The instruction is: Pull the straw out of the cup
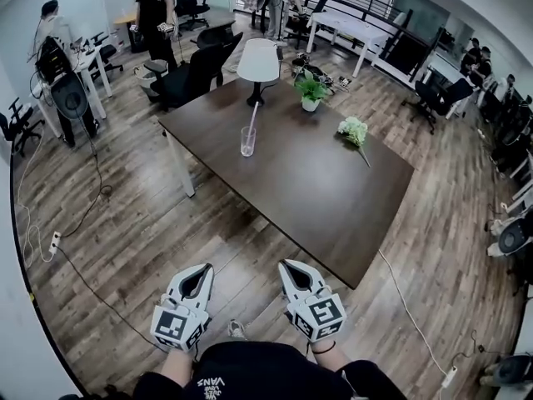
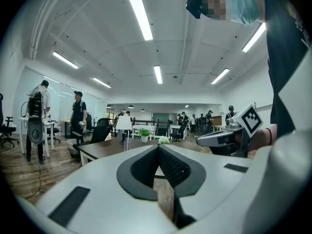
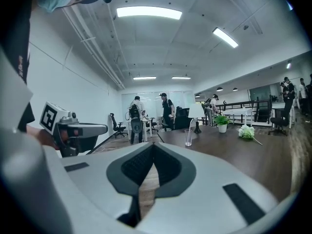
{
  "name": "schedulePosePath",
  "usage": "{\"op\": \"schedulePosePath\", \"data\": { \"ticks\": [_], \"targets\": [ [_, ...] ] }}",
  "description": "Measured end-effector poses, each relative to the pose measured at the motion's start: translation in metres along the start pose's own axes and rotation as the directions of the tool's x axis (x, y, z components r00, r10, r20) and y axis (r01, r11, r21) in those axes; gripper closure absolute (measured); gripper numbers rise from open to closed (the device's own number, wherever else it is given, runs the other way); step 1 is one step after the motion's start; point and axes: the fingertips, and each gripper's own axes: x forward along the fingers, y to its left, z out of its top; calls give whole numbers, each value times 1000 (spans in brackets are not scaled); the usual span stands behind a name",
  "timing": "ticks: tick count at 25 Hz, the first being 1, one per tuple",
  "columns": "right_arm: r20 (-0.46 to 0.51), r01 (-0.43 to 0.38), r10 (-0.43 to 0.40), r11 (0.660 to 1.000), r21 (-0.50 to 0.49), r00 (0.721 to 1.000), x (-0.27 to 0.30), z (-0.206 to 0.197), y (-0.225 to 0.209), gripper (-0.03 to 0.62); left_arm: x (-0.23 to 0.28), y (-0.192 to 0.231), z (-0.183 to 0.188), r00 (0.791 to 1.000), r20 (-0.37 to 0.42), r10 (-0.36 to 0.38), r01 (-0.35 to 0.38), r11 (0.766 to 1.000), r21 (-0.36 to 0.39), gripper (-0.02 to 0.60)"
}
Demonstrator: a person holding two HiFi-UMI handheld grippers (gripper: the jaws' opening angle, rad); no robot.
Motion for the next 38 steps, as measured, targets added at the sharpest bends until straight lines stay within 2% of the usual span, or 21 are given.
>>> {"op": "schedulePosePath", "data": {
  "ticks": [10, 18, 31, 38],
  "targets": [
    [-3, 43, -43, 999, 0, 999, 41, 8, 1, 577, 17, 45, 3, 999, 5, -37, 37, 999, -4, 571],
    [-8, 37, -37, 999, -9, 999, 76, 16, -20, 577, 49, 69, 3, 999, 3, -41, 41, 999, -10, 571],
    [-6, 20, -20, 1000, 1, 1000, 133, 27, -85, 577, 131, 96, 14, 999, 9, -37, 37, 999, 4, 571],
    [-7, -9, 9, 1000, -3, 1000, 164, 33, -121, 577, 173, 112, 18, 1000, 5, -7, 7, 1000, 1, 571]
  ]
}}
